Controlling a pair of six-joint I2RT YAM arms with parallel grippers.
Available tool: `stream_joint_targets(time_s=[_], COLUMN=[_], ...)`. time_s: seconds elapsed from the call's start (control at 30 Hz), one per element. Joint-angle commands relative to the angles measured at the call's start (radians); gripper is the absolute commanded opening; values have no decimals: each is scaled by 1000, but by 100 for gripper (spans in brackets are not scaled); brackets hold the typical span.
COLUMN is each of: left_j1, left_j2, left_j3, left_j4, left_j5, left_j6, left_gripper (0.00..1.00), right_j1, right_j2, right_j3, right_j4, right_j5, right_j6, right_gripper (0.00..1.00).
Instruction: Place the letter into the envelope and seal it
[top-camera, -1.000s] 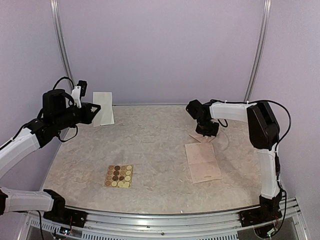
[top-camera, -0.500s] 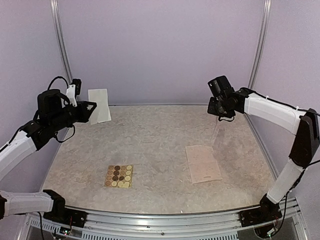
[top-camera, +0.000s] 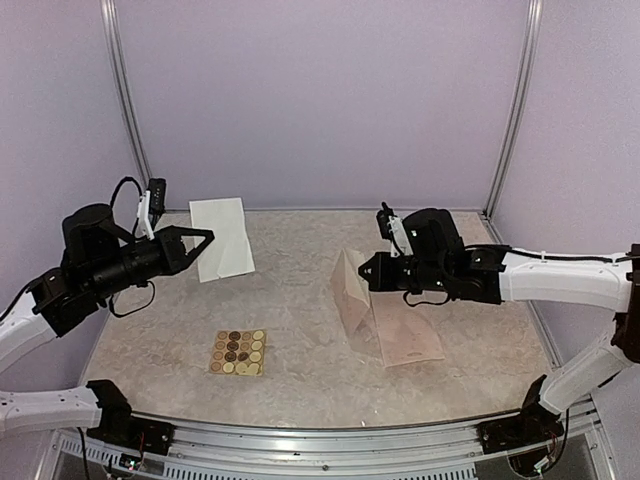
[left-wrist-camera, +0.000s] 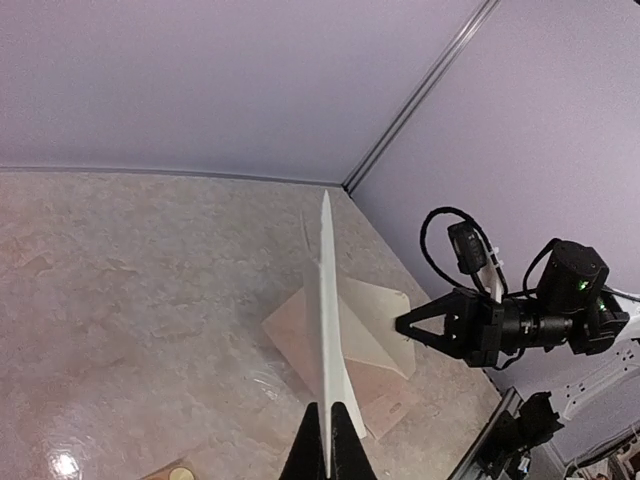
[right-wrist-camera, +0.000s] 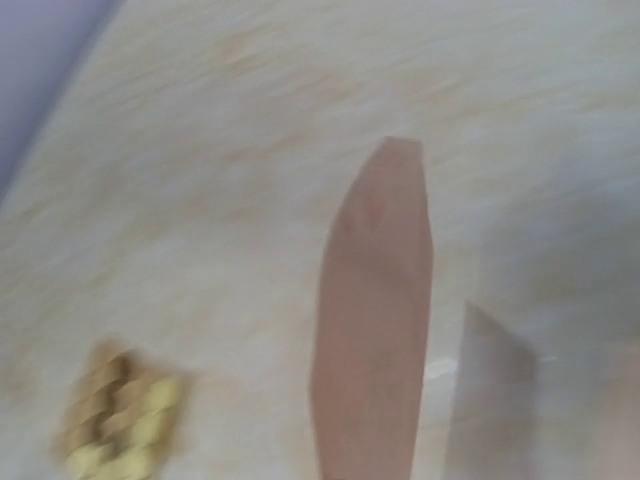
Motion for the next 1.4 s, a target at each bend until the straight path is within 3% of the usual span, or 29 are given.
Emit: stream_joint_targets(time_s=[0.0,0.17,0.33,0.37,0.43,0.47,0.57,0.67,0.83,1.07,1.2,1.37], left_j1=[-114,-230,-310,-322,-351,-362,-392,-420,-453,-534,-575,-604], left_j2=[-25,-12,-6,-6,-7,-8,-13,-16,-5,23,46,63], left_j3=[-59,-104,-137,-144,-164,-172,-190,-198,-192,-156,-133,-126], left_j4=[62,139,210,227,266,293,345,375,414,472,502,555], left_j5=[-71,-115,-160,-161,-164,-164,-174,-199,-208,-225,-220,-192], left_j6=[-146,-203,-230,-237,-245,-248,-251,-253,-247,-191,-151,-132], left_gripper=[0,0,0,0,0,0,0,0,0,0,0,0], right_j1=[105,174,183,182,183,183,182,182,186,232,247,262], right_j2=[4,80,107,101,75,55,-35,-137,-213,-188,-131,-56], right_j3=[-126,-216,-304,-319,-342,-352,-380,-381,-307,-191,-146,-78], right_j4=[334,479,514,508,475,457,418,419,442,553,653,662], right_j5=[-69,-9,48,57,84,107,142,75,-207,-405,-467,-499], right_j6=[132,239,315,318,325,328,307,208,63,70,114,126], right_gripper=[0,0,0,16,61,75,93,96,97,98,98,94])
